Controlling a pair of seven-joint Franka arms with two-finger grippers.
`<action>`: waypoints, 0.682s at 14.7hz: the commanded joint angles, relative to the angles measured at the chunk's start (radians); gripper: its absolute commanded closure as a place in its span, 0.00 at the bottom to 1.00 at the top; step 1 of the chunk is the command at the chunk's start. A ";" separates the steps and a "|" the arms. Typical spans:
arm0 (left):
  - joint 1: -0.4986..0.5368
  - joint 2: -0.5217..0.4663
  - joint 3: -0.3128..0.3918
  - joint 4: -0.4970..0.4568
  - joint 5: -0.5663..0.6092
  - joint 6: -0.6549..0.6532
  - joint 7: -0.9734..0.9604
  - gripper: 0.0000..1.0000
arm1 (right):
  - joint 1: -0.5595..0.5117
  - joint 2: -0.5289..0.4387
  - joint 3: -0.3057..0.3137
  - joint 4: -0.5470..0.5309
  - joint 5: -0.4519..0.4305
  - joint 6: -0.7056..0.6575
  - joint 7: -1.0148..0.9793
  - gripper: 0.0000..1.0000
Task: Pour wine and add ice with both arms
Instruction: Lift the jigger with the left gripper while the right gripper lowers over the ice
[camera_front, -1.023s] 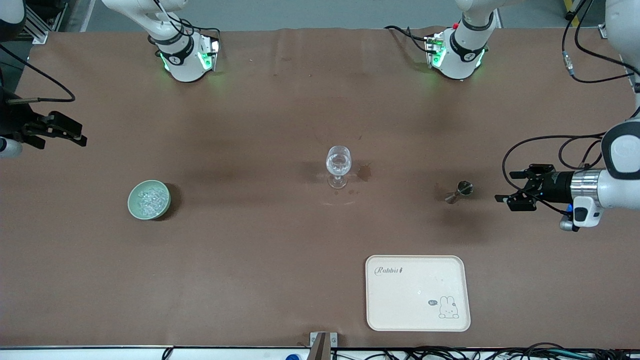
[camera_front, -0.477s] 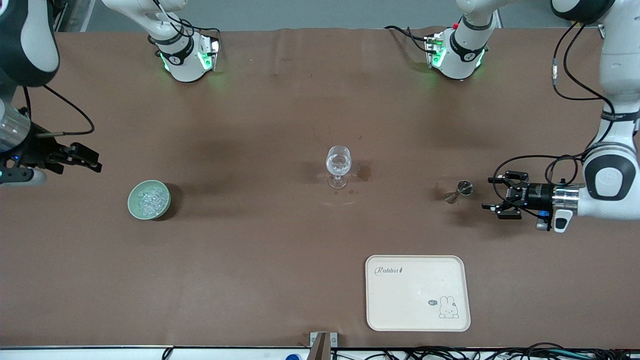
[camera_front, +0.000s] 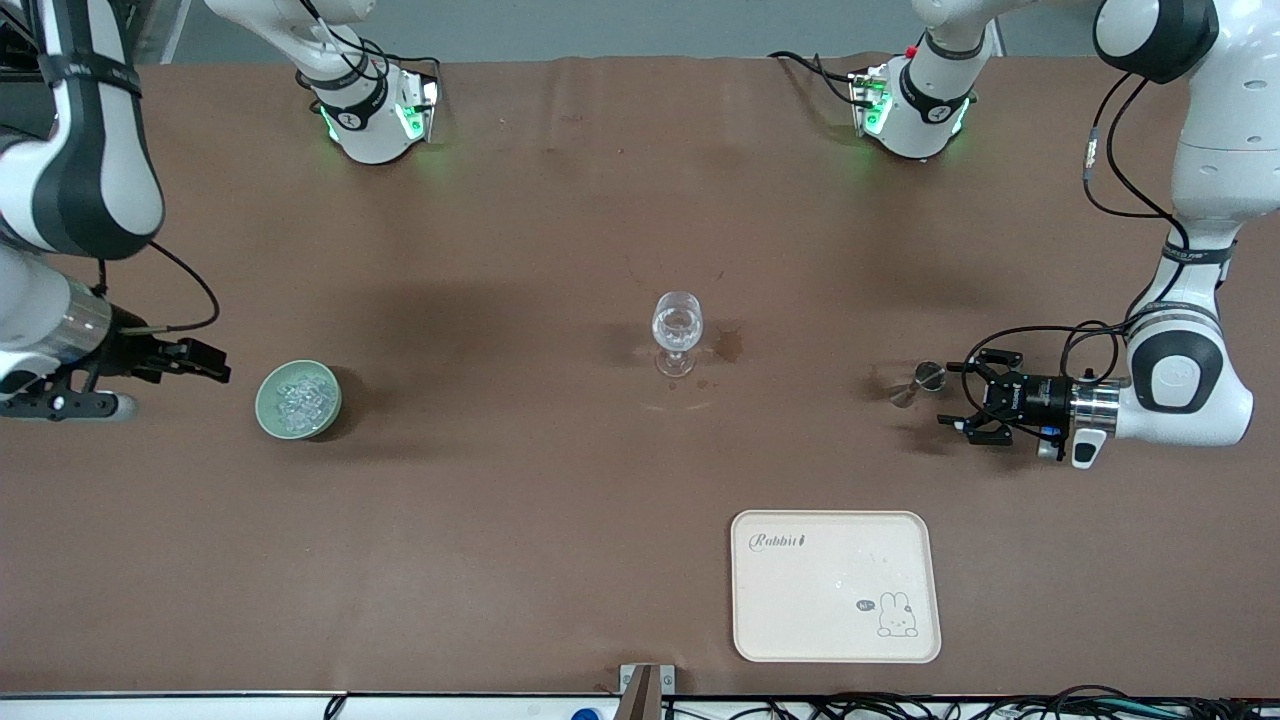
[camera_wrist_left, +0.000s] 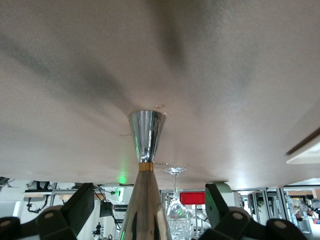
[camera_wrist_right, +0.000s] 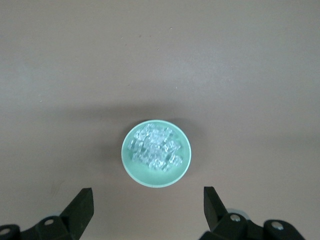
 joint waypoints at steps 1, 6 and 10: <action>-0.003 0.026 -0.001 0.006 -0.024 0.011 -0.021 0.07 | -0.009 -0.012 0.009 -0.113 -0.002 0.123 -0.006 0.03; -0.016 0.049 -0.004 0.006 -0.045 0.011 -0.017 0.17 | -0.009 0.052 0.009 -0.167 0.000 0.226 -0.006 0.03; -0.016 0.049 -0.009 -0.002 -0.047 0.010 -0.012 0.27 | -0.009 0.098 0.009 -0.198 0.000 0.298 -0.006 0.03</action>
